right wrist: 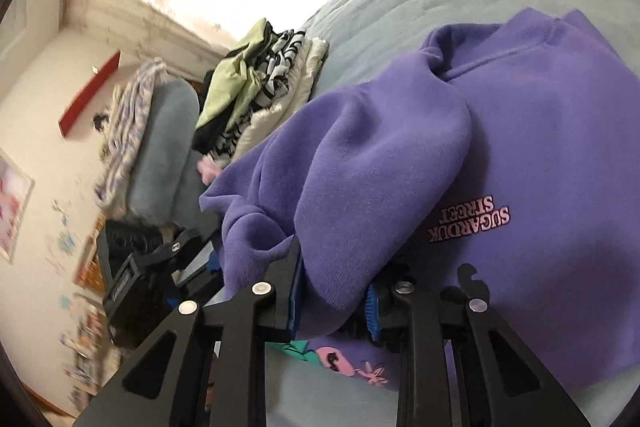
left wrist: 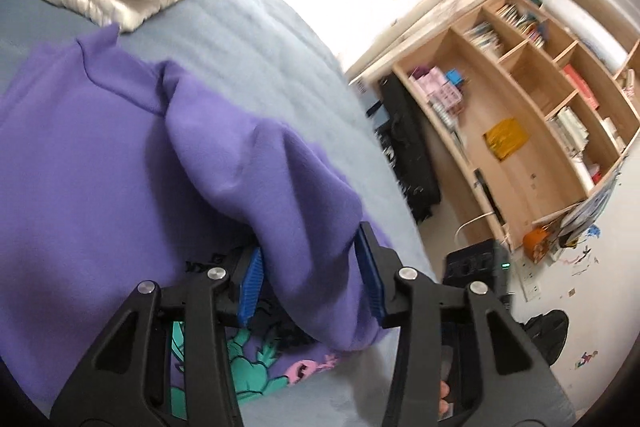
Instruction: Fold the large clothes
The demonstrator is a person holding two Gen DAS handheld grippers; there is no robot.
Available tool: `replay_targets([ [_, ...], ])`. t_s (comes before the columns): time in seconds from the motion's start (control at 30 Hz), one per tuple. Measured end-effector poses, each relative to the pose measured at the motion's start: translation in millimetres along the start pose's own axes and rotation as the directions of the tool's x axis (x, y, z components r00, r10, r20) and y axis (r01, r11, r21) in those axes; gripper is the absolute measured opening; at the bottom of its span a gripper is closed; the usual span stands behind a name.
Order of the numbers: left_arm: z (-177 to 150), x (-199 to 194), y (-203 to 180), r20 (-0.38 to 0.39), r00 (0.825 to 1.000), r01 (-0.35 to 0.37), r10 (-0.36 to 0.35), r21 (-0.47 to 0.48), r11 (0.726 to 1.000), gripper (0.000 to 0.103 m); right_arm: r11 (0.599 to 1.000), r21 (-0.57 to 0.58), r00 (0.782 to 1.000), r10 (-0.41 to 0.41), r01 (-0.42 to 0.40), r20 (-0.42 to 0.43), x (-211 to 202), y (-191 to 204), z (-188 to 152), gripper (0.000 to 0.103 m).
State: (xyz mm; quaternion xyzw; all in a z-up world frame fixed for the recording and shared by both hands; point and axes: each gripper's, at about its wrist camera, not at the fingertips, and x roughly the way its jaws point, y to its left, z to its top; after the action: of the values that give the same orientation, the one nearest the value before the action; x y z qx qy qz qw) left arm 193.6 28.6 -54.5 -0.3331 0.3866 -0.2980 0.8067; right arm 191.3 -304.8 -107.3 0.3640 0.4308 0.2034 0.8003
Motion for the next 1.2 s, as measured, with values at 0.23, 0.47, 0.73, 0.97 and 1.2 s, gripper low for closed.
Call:
replay_targets([
  [0.23,-6.0,-23.9,27.3,0.017,0.999,0.031,-0.030,-0.109,0.994,0.036,0.995,0.096,1.000,-0.001,0.003,-0.023,11.5,-20.7,-10.0,0.025],
  [0.47,-6.4,-24.2,23.5,-0.045,0.961,-0.277,0.275,-0.066,0.959,0.003,0.992,-0.029,0.992,-0.119,0.120,0.027,1.7,5.9,-15.0,0.021],
  [0.73,-26.8,10.3,26.5,-0.183,0.759,-0.622,0.625,0.083,0.779,0.003,0.928,-0.073,0.930,-0.366,0.366,0.006,25.2,-1.7,-40.0,0.022],
  [0.97,-29.4,-2.0,-0.6,-0.125,0.754,-0.622,0.645,0.178,0.762,0.011,0.883,-0.166,0.898,-0.430,0.440,0.092,-13.6,27.3,-45.0,0.049],
  [1.2,-23.8,-26.0,-44.6,0.056,0.759,-0.643,0.649,0.229,0.731,0.011,0.856,-0.286,0.894,-0.362,0.431,0.263,-38.5,79.4,-23.8,0.034],
])
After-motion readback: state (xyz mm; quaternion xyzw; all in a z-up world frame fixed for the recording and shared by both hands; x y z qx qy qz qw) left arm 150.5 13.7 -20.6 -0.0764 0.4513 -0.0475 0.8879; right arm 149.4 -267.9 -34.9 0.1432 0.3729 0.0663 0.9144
